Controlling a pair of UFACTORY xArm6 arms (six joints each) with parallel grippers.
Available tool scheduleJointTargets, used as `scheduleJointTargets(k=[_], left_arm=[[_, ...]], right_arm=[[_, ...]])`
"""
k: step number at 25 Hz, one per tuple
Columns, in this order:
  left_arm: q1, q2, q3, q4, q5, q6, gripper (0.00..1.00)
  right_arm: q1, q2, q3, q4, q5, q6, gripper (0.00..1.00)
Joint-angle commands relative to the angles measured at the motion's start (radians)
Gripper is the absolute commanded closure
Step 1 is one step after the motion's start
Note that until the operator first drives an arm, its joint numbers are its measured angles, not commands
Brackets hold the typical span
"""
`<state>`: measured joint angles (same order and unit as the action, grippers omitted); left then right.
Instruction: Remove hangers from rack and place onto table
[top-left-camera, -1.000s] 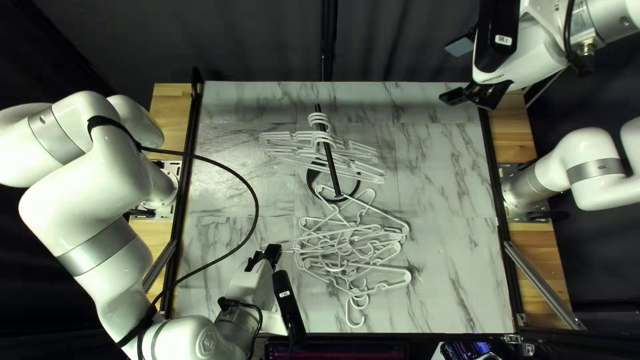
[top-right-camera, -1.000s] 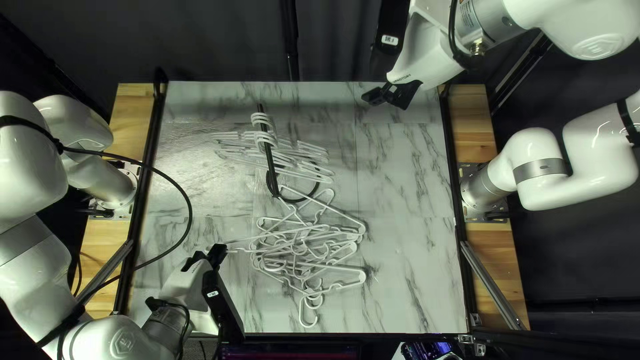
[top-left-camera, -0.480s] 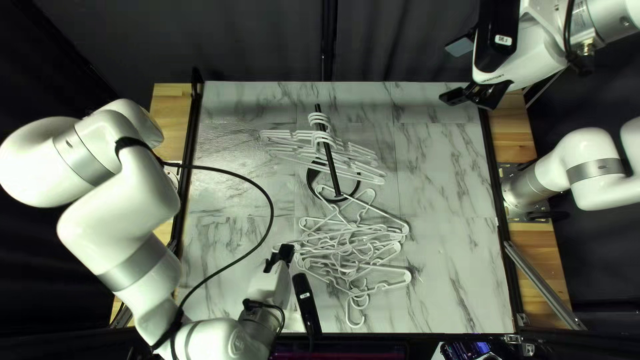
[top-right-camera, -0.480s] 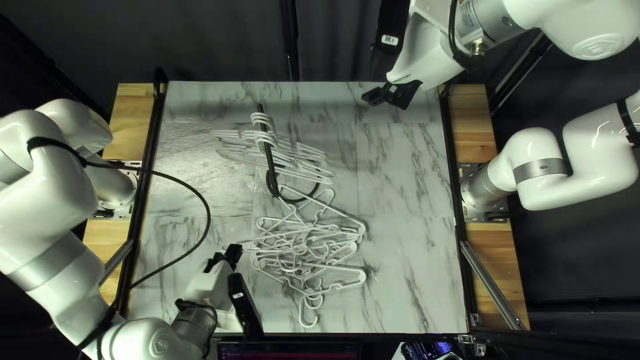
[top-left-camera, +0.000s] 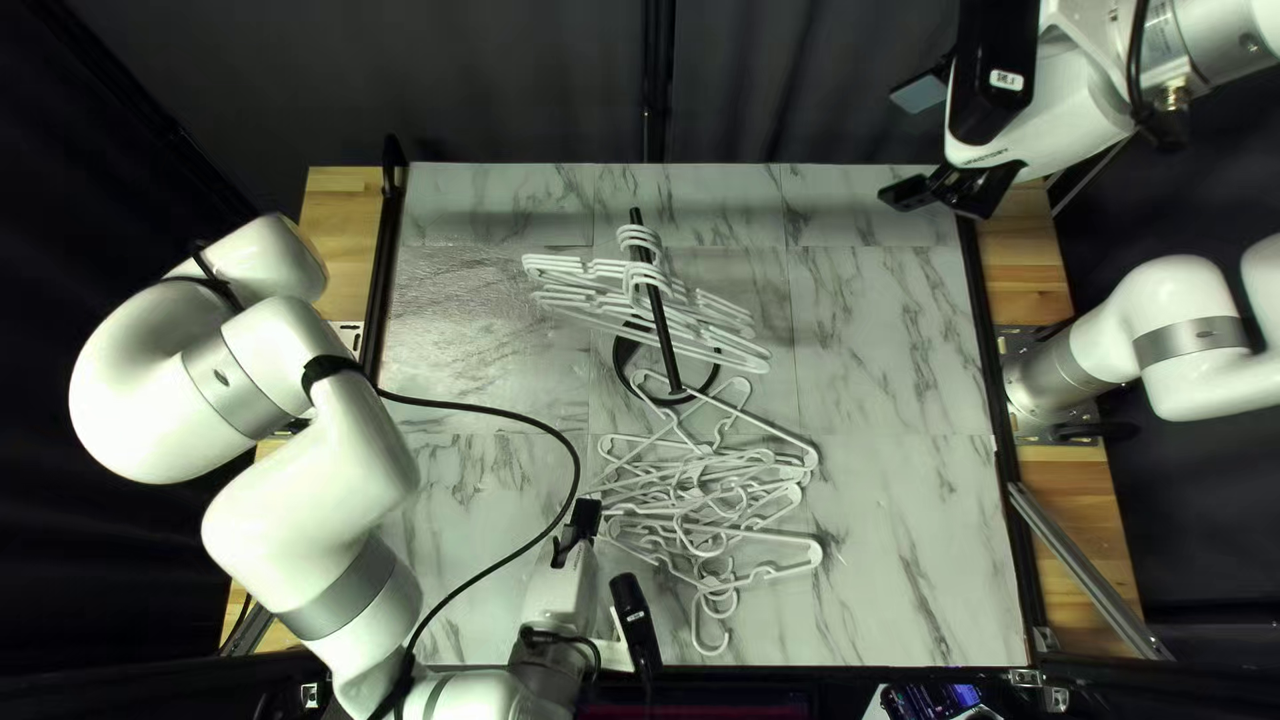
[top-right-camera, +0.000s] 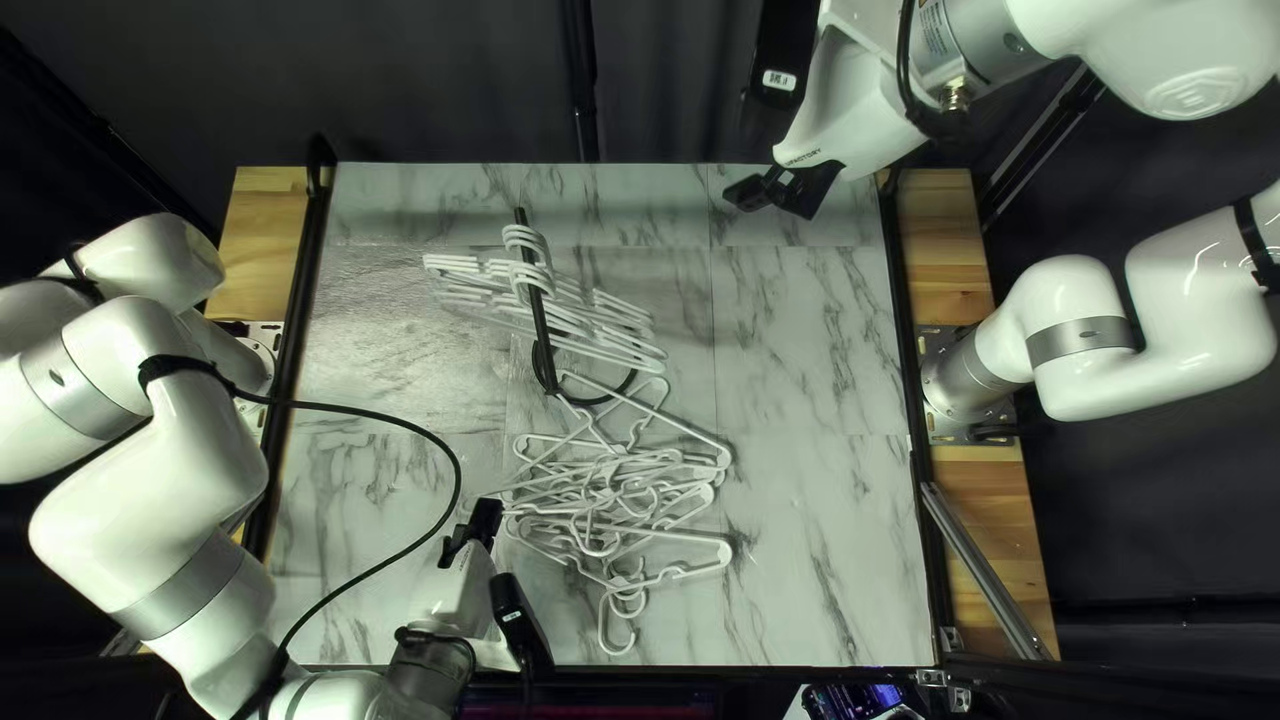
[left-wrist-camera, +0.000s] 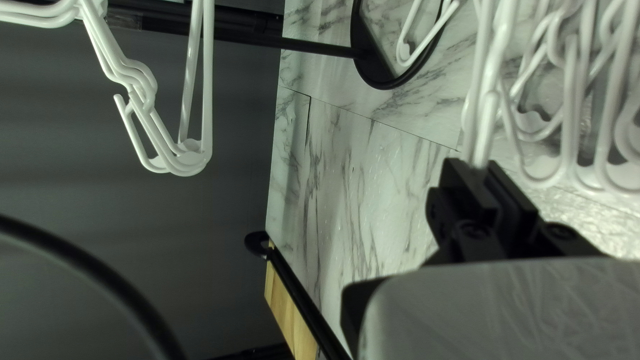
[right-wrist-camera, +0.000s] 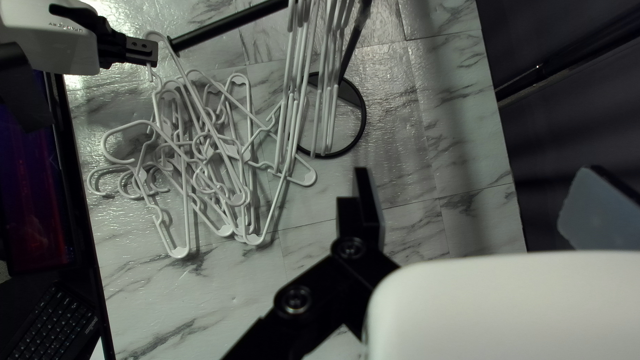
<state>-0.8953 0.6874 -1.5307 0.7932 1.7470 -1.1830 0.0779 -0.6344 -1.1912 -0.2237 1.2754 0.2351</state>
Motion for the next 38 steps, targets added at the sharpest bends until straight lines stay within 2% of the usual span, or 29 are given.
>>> scheduleJointTargets(k=[1,3,8,10,21,31,34,38], left_arm=[[0.003,0.013,-0.014,0.001,0.01,-0.004,1.0],[0.005,0.021,-0.012,0.029,0.016,0.0,1.0],[-0.037,0.045,0.075,0.169,0.029,-0.009,1.0],[-0.046,0.053,0.081,0.193,0.047,0.012,1.0],[-0.048,0.05,0.085,0.181,0.043,0.002,1.0],[0.006,-0.103,0.302,0.238,-0.152,0.05,1.0],[0.03,-0.113,0.327,0.25,-0.171,0.049,1.0],[0.05,-0.071,0.288,0.246,-0.153,0.048,1.0]], right_arm=[[0.0,0.0,0.0,0.0,0.0,0.0,0.0],[0.0,0.0,0.0,0.0,0.0,0.0,0.0],[0.0,0.0,0.0,0.0,0.0,0.0,0.0],[0.0,0.0,0.0,0.0,0.0,0.0,0.0],[0.0,0.0,0.0,0.0,0.0,0.0,0.0],[0.0,0.0,0.0,0.0,0.0,0.0,0.0],[0.0,0.0,0.0,0.0,0.0,0.0,0.0],[0.0,0.0,0.0,0.0,0.0,0.0,0.0]])
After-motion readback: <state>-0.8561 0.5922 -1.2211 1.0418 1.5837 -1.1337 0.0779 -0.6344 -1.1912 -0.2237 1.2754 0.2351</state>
